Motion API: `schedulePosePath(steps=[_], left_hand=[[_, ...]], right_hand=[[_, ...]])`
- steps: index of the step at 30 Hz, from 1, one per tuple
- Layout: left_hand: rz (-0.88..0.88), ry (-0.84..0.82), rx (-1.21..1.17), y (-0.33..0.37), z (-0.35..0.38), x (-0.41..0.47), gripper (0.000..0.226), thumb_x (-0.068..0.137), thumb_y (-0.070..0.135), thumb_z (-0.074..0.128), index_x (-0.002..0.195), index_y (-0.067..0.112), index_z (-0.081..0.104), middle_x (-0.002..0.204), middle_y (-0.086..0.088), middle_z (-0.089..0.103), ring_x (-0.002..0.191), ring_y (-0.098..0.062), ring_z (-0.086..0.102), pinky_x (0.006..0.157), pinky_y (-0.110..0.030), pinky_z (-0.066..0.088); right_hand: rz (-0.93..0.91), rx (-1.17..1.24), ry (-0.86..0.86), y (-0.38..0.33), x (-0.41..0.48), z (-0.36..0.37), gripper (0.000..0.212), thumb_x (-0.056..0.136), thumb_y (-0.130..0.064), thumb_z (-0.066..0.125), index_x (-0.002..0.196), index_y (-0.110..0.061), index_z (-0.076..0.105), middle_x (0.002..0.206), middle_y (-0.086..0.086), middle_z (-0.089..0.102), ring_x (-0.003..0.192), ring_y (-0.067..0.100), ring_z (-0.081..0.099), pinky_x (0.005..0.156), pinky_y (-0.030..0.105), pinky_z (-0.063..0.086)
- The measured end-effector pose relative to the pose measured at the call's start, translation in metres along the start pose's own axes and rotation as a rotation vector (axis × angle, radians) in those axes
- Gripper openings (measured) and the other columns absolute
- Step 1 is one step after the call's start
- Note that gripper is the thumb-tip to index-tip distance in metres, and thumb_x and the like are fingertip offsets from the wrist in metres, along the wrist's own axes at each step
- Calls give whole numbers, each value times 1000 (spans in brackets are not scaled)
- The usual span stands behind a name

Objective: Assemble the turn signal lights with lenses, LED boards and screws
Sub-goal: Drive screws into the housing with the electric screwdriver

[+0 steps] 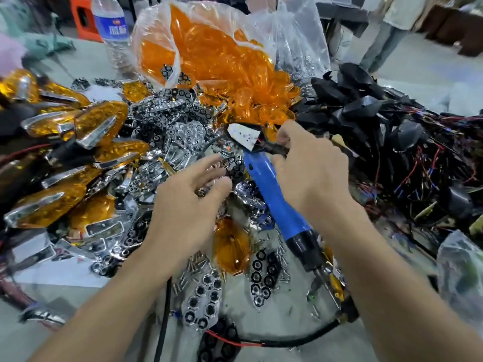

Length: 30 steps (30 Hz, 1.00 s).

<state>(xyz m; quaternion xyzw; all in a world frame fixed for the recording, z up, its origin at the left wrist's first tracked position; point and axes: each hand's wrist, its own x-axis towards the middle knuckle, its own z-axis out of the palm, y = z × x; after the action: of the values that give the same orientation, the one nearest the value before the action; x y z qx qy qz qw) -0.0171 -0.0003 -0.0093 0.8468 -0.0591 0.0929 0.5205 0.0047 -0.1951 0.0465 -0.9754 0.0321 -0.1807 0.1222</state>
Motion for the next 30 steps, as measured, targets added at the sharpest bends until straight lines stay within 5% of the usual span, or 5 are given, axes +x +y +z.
schedulePosePath(steps=[6,12,18,23,30], left_hand=[[-261,52,-588,3,-6,13,40,88,46,72,127,44,64,94,10,79,88,-13,77,75,-29,61],[-348,12,-657,0,-18,17,41,92,-3,69,104,35,78,97,-14,79,82,-26,73,80,-45,61],[-272,-182,-614,5,-8,8,45,81,-21,69,107,15,75,83,-10,77,71,-19,70,65,-28,59],[-216,-220,-578,3,-9,4,39,81,-17,72,97,17,80,85,-8,80,71,-17,74,64,-24,58],[-153,-260,-617,4,-3,0,38,73,2,71,109,11,79,97,-10,81,86,-18,74,80,-23,58]], right_hand=[[-138,308,-129,-64,-58,-23,23,91,-31,68,94,-27,46,73,-3,62,71,27,58,66,43,50],[65,637,-332,-68,-65,-2,33,77,-60,65,82,-28,63,65,-8,71,62,10,67,62,37,56],[283,1099,-212,-51,-50,32,12,80,-36,69,88,-28,75,83,-2,77,83,22,73,81,52,61],[272,1216,-222,-40,-52,39,7,77,-27,73,83,-26,76,79,-5,77,72,6,70,63,18,52],[322,1183,-94,-40,-56,45,2,73,-28,72,74,-27,71,67,-3,70,61,11,60,58,28,46]])
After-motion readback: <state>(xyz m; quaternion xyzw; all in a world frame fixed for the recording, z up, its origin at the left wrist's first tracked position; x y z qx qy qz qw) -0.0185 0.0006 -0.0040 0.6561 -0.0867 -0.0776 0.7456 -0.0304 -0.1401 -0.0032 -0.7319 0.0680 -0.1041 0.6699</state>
